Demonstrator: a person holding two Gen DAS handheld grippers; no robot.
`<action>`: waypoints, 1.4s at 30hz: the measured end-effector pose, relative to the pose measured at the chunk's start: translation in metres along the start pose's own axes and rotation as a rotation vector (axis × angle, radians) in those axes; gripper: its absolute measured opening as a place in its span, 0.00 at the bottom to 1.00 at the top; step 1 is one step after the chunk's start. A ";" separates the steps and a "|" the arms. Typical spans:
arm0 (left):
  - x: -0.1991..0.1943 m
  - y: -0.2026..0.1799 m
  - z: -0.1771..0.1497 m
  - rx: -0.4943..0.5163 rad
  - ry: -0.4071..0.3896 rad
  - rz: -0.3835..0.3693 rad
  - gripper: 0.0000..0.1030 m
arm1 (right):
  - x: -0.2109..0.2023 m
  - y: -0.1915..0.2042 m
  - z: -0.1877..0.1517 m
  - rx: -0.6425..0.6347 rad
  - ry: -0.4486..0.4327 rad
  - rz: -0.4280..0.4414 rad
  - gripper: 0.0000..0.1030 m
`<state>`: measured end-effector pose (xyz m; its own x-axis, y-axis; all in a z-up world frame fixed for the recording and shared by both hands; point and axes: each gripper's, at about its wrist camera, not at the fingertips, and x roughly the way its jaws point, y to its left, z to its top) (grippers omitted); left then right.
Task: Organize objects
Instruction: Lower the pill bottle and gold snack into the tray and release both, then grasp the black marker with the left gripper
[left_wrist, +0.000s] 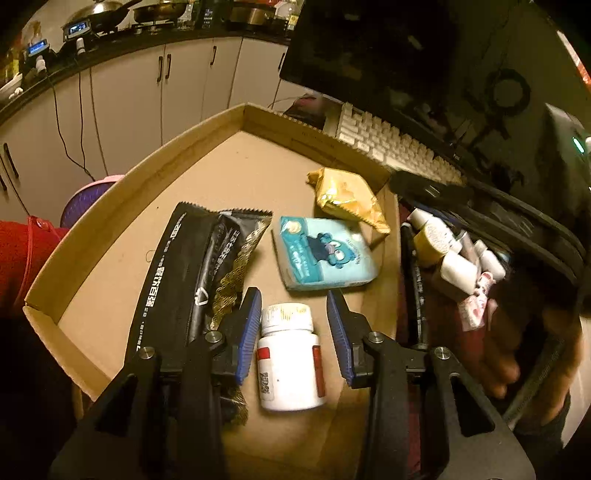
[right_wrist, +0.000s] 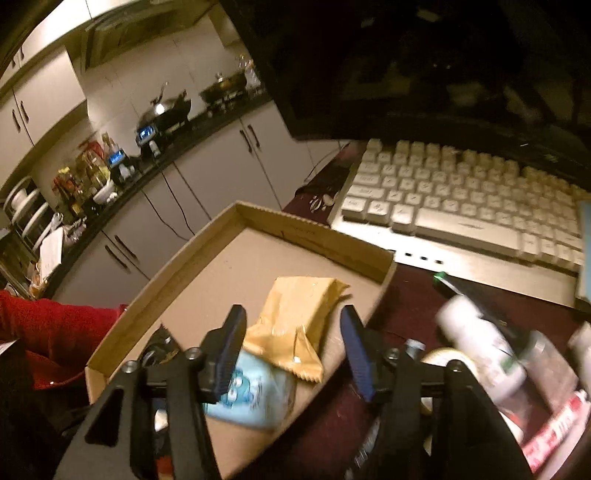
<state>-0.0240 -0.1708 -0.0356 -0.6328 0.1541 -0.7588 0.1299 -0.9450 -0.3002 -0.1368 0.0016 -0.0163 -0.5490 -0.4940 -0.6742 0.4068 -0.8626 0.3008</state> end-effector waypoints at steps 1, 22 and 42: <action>-0.003 -0.002 0.000 0.004 -0.009 -0.005 0.35 | -0.011 -0.002 -0.005 0.010 -0.010 0.006 0.53; 0.027 -0.122 -0.019 0.286 0.088 -0.055 0.52 | -0.138 -0.068 -0.138 0.155 -0.028 -0.080 0.54; 0.082 -0.143 -0.001 0.364 0.170 0.044 0.31 | -0.144 -0.071 -0.150 0.166 -0.017 -0.074 0.54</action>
<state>-0.0941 -0.0223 -0.0555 -0.4930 0.1277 -0.8606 -0.1440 -0.9875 -0.0640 0.0231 0.1506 -0.0415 -0.5862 -0.4287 -0.6874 0.2389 -0.9023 0.3589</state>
